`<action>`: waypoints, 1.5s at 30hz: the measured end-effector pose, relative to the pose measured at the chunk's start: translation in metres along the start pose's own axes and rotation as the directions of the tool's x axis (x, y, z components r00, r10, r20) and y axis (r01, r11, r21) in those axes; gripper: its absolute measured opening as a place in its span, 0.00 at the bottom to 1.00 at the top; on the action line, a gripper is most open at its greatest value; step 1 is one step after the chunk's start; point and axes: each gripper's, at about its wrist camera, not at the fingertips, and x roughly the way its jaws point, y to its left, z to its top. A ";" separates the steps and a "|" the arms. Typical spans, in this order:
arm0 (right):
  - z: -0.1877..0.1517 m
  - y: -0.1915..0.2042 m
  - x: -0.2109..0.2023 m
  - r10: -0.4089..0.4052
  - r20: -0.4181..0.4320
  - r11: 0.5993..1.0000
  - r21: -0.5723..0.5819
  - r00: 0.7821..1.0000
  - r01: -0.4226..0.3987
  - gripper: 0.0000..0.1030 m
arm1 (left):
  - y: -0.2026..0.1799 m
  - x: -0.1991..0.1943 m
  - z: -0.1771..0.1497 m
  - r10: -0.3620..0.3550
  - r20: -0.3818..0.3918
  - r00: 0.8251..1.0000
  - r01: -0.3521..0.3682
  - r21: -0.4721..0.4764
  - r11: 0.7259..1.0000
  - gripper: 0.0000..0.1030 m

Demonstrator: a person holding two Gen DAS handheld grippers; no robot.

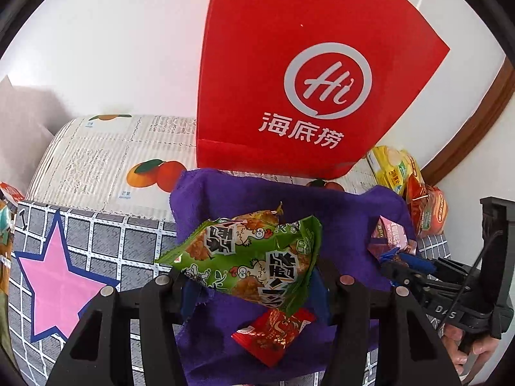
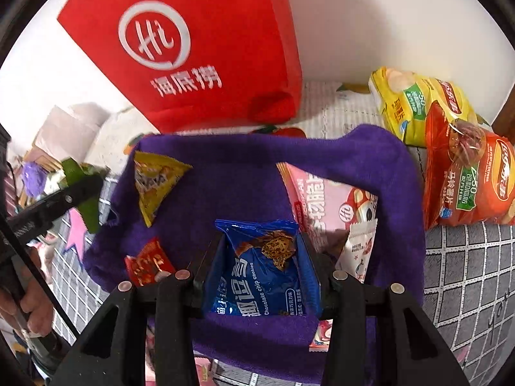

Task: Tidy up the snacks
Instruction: 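Carry both bags over the towel while the right gripper opens to release the blue bag, then lower the green bag onto the towel and open the left gripper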

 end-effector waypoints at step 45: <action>0.007 -0.002 -0.024 0.002 0.069 1.000 0.018 0.998 -0.003 0.54 | -0.009 0.035 -0.008 0.033 -0.155 0.987 -0.028 0.039 0.999 0.55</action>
